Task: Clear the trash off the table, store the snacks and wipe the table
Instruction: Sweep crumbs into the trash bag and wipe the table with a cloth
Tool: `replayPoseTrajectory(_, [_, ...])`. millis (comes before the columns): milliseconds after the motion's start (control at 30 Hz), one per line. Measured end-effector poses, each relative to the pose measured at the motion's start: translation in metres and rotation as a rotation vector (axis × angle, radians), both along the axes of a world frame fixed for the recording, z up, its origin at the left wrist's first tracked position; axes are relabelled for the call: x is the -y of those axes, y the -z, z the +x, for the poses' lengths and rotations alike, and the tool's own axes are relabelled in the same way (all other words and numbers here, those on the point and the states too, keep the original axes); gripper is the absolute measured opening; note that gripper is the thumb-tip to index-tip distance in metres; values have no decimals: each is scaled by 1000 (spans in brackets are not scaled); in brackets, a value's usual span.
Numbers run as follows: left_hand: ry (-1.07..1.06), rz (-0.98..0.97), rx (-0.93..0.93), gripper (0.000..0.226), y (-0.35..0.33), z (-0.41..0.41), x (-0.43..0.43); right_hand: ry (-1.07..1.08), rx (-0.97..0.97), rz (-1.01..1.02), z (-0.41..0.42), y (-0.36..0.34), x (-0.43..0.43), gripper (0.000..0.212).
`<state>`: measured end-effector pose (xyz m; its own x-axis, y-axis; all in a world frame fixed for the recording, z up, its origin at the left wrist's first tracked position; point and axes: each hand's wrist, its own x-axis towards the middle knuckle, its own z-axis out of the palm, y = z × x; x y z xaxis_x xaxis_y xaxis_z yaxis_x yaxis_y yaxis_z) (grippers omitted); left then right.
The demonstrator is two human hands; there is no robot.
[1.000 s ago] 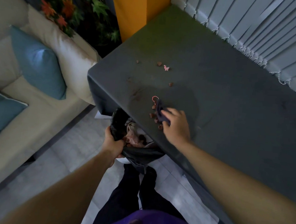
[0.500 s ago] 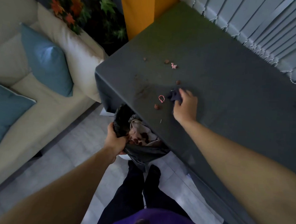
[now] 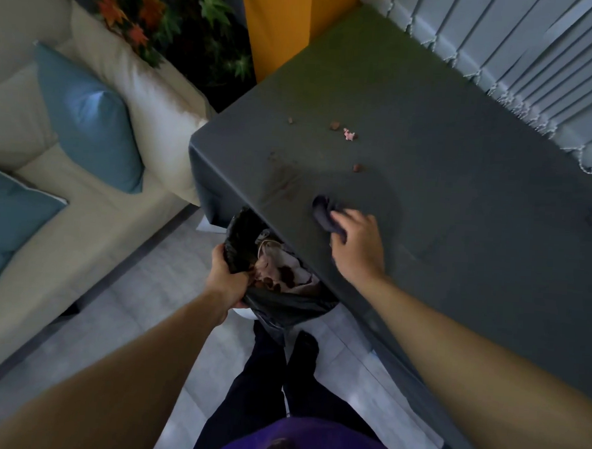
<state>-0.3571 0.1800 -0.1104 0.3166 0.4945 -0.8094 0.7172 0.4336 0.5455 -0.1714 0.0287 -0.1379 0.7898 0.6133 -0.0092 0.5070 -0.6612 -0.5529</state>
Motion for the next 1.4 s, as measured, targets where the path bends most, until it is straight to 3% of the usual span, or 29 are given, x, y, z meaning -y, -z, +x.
replayPoseTrajectory(100, [-7,7,1,78,0,2,-1,-397,-36,70,-12,5,0,34])
replayPoseTrajectory(167, [-14,13,0,77,1,3,-4,-477,-101,105,-13,4,1,37])
replayPoseTrajectory(267, [-28,20,4,75,0,3,-9,-1,-21,208,14,3,-4,36])
replayPoseTrajectory(367, [-53,35,5,72,2,4,-15,492,28,39,56,0,-4,36])
replayPoseTrajectory(400, [-62,39,6,71,3,5,-17,546,13,-25,63,1,-5,36])
replayPoseTrajectory(467, [-71,49,-1,71,5,6,-23,461,12,-48,65,1,-9,34])
replayPoseTrajectory(533, [-79,63,-13,70,8,6,-29,296,19,40,58,6,-12,29])
replayPoseTrajectory(600, [-82,69,-15,68,11,8,-36,293,9,155,58,9,-14,26])
replayPoseTrajectory(800, [-89,70,-36,70,17,10,-60,920,5,346,129,4,-27,44])
replayPoseTrajectory(900, [-81,60,-41,70,18,12,-70,1174,-98,256,174,4,-32,41])
replayPoseTrajectory(967, [-79,49,-41,70,20,15,-77,1110,-136,45,183,3,-42,37])
replayPoseTrajectory(1033, [-74,40,-47,71,21,17,-83,873,-67,-66,178,-2,-61,36])
replayPoseTrajectory(1133, [-66,35,-53,73,24,22,-91,375,91,-35,160,4,-90,34])
replayPoseTrajectory(1233, [-57,36,-55,73,25,26,-96,53,47,87,147,8,-107,34])
replayPoseTrajectory(1300, [-51,43,-54,71,26,28,-99,105,78,146,151,6,-112,34])
replayPoseTrajectory(1400, [-41,55,-49,67,28,29,-103,493,115,204,173,3,-122,33])
